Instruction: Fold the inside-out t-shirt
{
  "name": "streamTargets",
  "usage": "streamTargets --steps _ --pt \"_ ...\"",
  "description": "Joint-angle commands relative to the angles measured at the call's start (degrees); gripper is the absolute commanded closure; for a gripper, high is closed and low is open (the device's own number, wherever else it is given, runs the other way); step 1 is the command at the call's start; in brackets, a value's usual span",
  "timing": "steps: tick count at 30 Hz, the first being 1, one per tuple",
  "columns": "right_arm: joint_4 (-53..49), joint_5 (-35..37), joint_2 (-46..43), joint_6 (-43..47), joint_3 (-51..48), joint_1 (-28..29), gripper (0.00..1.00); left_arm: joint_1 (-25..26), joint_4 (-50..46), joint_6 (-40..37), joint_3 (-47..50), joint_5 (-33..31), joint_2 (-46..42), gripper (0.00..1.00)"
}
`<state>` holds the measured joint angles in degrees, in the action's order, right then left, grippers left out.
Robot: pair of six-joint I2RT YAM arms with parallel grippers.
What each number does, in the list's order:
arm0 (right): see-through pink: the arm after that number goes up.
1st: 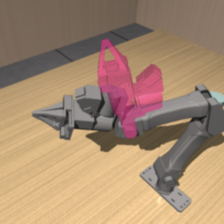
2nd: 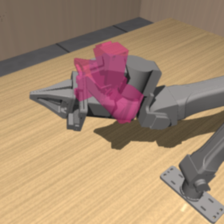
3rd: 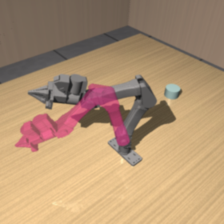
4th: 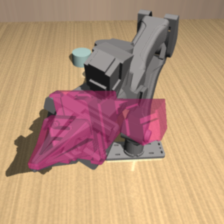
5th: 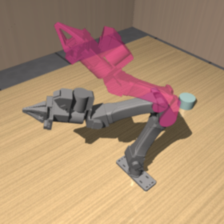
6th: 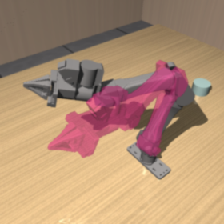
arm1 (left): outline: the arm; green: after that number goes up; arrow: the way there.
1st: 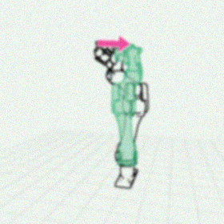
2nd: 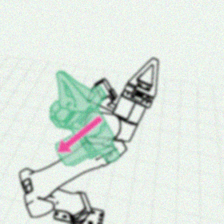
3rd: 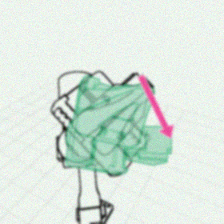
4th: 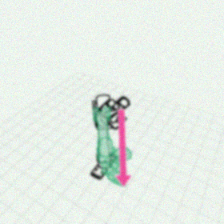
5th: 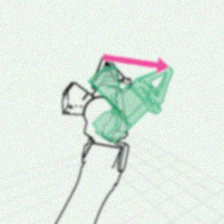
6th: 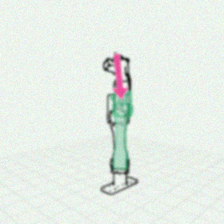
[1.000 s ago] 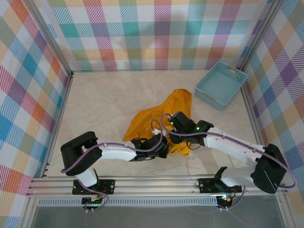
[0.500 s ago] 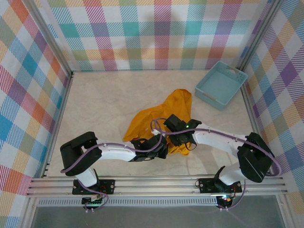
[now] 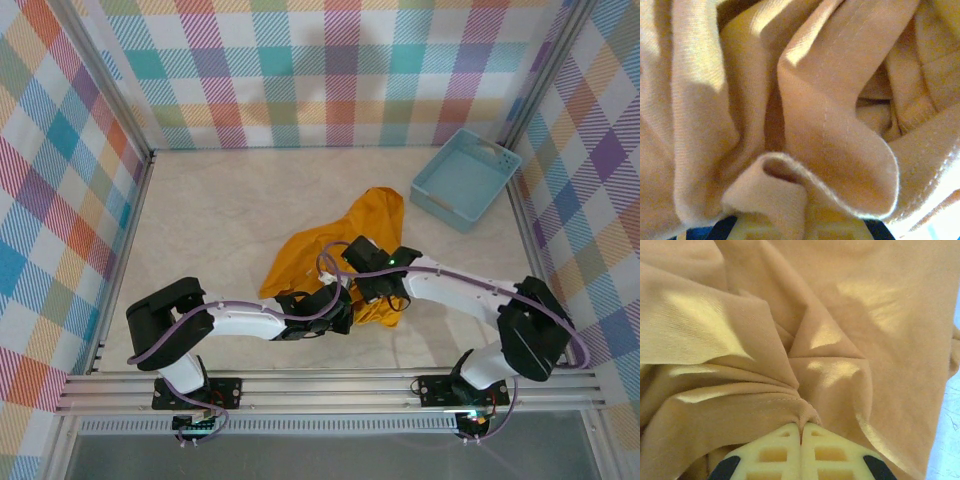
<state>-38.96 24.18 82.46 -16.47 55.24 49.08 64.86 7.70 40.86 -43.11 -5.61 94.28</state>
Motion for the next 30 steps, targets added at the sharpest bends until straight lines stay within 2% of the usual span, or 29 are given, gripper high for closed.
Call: streamTargets --steps 1,6,9,15,18,24,27,30 --pt "-2.85 -3.91 -3.93 -1.34 2.40 -0.67 0.98 0.71 0.82 -0.19 0.87 -0.90 -1.58 1.00" --pt "-4.74 -12.60 -7.17 -4.04 2.96 -2.95 1.00 0.71 0.43 -0.11 0.89 -1.45 -1.89 1.00" --pt "-5.16 -20.74 -9.61 -6.49 3.02 -5.84 1.00 0.71 -0.77 0.48 1.33 -3.44 -2.99 1.00" --pt "-6.05 -31.47 -15.55 -9.36 3.81 -8.11 1.00 0.62 -8.04 2.79 0.84 -12.43 -6.06 1.00" --pt "-6.21 -32.40 -18.00 -10.38 3.74 -8.14 1.00 0.20 -12.69 2.73 -1.19 -16.28 -6.60 1.00" --pt "-4.00 -28.04 -21.84 -12.18 2.07 -10.53 1.00 -2.19 -13.61 0.71 -1.61 -16.75 -11.39 1.00" --pt "-0.53 -29.10 -20.48 -11.48 2.53 -12.03 1.00 -3.43 -14.41 -1.21 -1.76 -16.54 -15.35 1.00" --pt "2.12 -29.87 -15.45 -9.95 6.14 -11.99 1.00 -5.15 -16.15 -2.86 -2.65 -16.01 -19.40 1.00"
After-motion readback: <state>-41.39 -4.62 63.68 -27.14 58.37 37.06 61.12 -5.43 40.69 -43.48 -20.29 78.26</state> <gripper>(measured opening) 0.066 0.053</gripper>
